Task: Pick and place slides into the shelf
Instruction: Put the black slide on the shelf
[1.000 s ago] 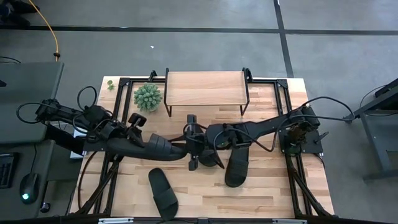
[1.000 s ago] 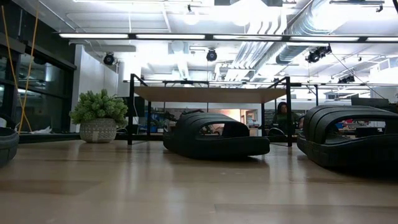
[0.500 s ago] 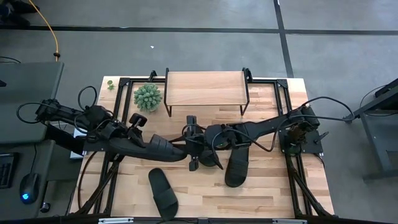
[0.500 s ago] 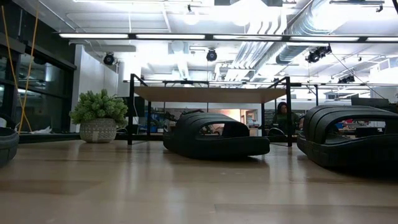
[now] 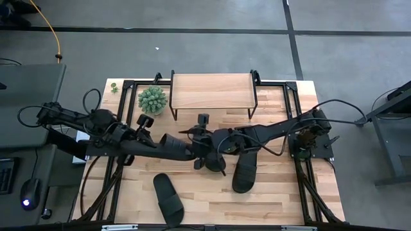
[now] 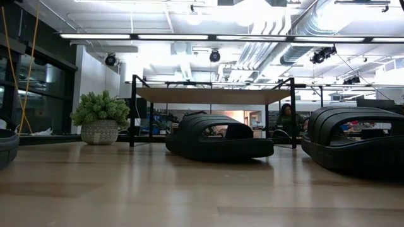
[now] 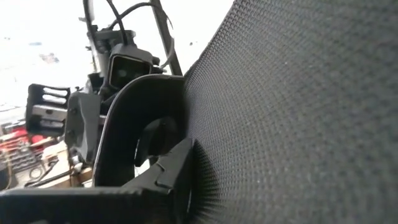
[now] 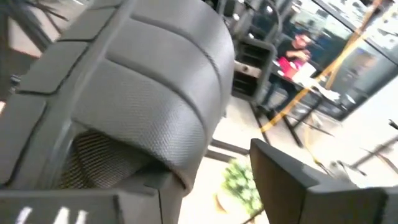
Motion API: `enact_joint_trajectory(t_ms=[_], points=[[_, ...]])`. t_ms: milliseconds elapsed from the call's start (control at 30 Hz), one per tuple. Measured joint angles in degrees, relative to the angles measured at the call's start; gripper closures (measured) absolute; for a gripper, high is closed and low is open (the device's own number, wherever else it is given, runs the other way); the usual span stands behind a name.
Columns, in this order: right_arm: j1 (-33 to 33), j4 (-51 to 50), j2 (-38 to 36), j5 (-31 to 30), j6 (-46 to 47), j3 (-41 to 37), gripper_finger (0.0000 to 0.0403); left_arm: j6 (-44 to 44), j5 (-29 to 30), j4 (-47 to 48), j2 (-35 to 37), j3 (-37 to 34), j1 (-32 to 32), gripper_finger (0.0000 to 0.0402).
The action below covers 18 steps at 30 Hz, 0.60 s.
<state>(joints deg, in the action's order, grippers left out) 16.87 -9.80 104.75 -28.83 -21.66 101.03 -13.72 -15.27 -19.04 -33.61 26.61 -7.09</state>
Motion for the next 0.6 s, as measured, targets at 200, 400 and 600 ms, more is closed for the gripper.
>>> enact_joint_trajectory(t_ms=[200, 400, 600], points=[[1.4, -4.7, -0.6, -8.1, 1.3, 0.0, 0.0236, -0.2, 4.7, 1.9, 0.2, 0.0, 0.0, 0.0291], [2.9, -7.6, -0.8, -17.6, 1.3, 0.0, 0.0235, -2.5, 10.0, 4.6, 0.5, 0.0, 0.0, 0.0289], [4.4, -10.9, -1.6, -24.6, 1.2, 0.1, 0.0235, -4.1, 15.2, 6.4, 0.5, 0.0, -0.1, 0.0289]])
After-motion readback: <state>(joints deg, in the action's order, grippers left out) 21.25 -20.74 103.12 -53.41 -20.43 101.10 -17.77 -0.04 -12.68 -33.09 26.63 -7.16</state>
